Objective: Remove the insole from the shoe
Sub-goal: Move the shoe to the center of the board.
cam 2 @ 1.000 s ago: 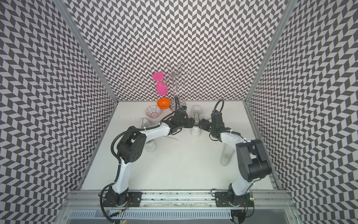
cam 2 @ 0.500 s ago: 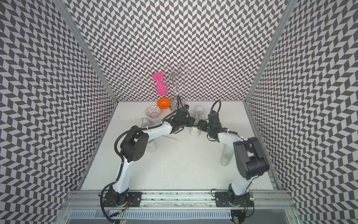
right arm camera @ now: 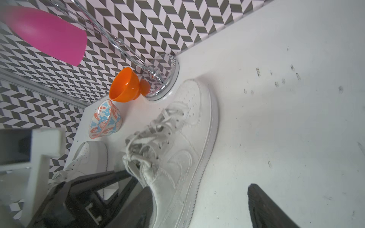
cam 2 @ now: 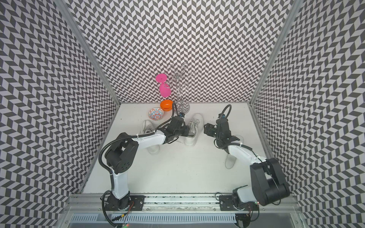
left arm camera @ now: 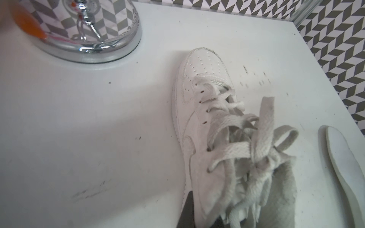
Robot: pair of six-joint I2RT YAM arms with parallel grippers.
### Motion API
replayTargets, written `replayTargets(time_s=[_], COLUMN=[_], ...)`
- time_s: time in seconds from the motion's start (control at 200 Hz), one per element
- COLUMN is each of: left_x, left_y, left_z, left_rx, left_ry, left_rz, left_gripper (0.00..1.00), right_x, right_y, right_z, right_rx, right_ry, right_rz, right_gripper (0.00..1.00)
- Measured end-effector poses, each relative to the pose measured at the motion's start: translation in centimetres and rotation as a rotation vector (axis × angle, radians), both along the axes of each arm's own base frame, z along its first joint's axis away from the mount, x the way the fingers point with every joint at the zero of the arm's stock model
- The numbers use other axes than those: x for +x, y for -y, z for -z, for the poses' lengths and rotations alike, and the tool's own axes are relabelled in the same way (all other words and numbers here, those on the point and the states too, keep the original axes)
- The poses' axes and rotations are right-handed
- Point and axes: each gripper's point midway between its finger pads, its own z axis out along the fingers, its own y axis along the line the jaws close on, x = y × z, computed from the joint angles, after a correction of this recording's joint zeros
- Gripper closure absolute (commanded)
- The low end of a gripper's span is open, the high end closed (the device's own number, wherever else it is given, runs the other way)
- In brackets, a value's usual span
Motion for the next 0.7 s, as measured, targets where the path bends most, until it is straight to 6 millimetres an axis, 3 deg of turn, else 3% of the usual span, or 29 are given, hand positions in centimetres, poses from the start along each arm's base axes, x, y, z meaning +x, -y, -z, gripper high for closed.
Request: replayTargets(time_s=[0.24,0.456,0.566,0.701], left_x=[-5.4,-9.1,-10.5,-11.2], left_y=[-2.2,-5.0,-6.6,-7.0], left_z=[0.3,0.6,0.7,0.6], left_rx=[0.040,0.017,-0.017,-0.054], left_ry=[-0.018,-0.032,-0.048,-0.062], left_rz=[0.016,-0.042,-0.096,-0.124], left_gripper=[0.96,0.94,0.91,0.81], right_x=[-3.6,-7.1,-8.7,-10.4], right_y=[-0.2,-2.4,-3.8,-5.2], right_z=[1.2,1.2,0.8,0.8], right_rx=[-0.033,-0.069,-0.077,-0.085], right_ry=[-0.017,0.000,0.028,0.047], right_rz=[-0.051,-0.151,-0.210,-0.272], right_gripper=[0.26,0.29,0.32,0.40])
